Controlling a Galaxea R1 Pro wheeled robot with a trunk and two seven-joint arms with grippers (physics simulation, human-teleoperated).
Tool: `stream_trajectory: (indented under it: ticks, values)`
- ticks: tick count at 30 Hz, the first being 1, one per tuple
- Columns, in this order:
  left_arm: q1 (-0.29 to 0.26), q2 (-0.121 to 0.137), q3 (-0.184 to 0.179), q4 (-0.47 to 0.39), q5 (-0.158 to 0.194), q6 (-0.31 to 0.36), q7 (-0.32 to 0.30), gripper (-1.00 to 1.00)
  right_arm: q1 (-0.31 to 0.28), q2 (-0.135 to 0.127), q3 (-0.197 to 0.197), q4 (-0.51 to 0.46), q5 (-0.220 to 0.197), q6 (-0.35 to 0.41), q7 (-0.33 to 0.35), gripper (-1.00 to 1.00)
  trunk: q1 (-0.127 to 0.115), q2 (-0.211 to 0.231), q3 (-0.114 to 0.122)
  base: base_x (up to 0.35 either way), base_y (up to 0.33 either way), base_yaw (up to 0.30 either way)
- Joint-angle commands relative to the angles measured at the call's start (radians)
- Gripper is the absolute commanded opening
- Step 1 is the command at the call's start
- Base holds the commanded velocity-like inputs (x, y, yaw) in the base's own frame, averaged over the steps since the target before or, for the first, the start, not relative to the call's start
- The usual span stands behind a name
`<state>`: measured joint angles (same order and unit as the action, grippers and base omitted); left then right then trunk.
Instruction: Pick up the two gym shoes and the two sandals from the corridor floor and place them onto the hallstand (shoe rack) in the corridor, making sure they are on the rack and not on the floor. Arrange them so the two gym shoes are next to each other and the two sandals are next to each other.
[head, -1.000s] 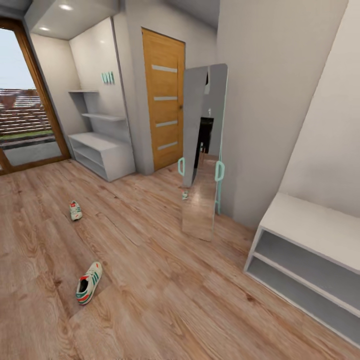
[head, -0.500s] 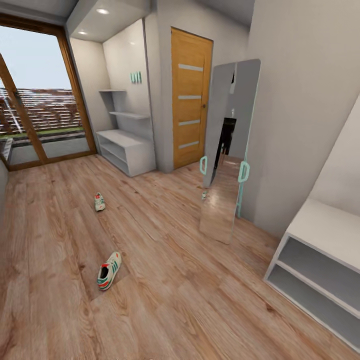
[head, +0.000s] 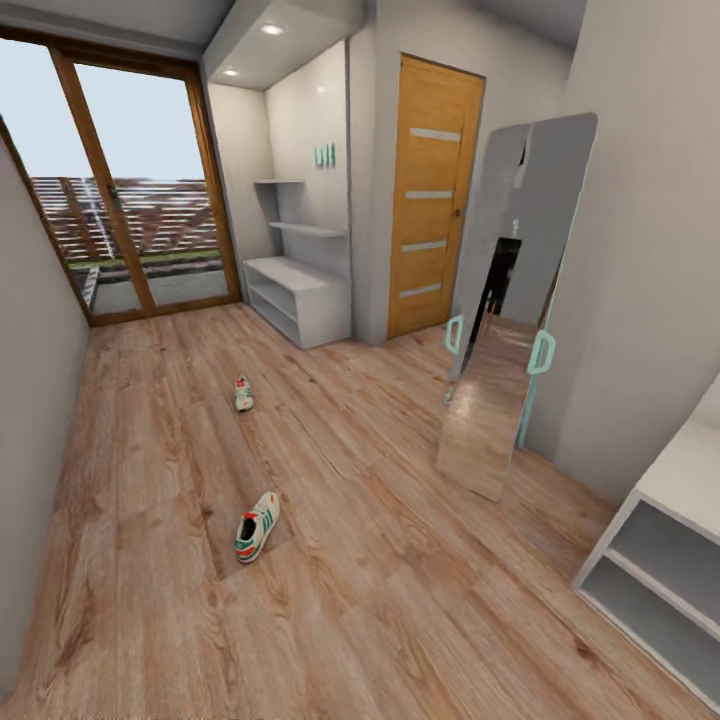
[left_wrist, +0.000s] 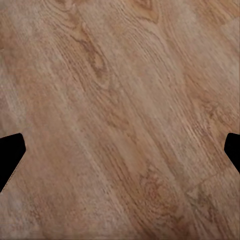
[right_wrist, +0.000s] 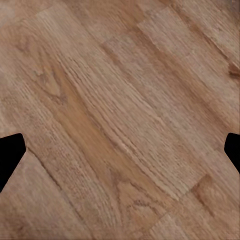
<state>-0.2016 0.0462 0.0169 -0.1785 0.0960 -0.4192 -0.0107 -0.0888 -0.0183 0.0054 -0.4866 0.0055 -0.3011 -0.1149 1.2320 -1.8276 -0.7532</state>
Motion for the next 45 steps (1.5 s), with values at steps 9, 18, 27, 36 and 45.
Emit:
stream_trajectory:
  ticks: [9,18,27,36,45]
  values:
    - [-0.001,0.009,-0.001,0.002,0.008,-0.003,-0.001,1.00,0.000,-0.004,0.003,-0.002,0.003,-0.003,-0.001,1.00,0.000,0.000,-0.001,0.089,0.253,0.267]
    - [-0.001,0.009,-0.001,0.002,0.008,-0.003,-0.001,1.00,0.000,-0.010,0.004,-0.003,0.006,-0.003,0.001,1.00,0.000,0.000,-0.001,0.145,0.295,0.096]
    - [-0.001,0.010,-0.001,0.002,0.008,-0.003,-0.002,1.00,0.000,-0.011,0.002,-0.002,0.006,-0.003,0.000,1.00,0.000,0.000,-0.001,0.219,0.274,0.005]
    - [-0.001,0.010,-0.001,0.002,0.008,-0.003,-0.001,1.00,0.000,-0.011,0.003,-0.003,0.005,-0.003,0.000,1.00,0.000,0.000,-0.001,0.237,0.252,0.000]
    - [-0.001,0.011,-0.001,0.002,0.007,-0.003,0.000,1.00,0.000,-0.009,0.004,-0.002,0.006,-0.003,0.000,1.00,0.000,0.000,-0.001,0.237,0.251,0.000]
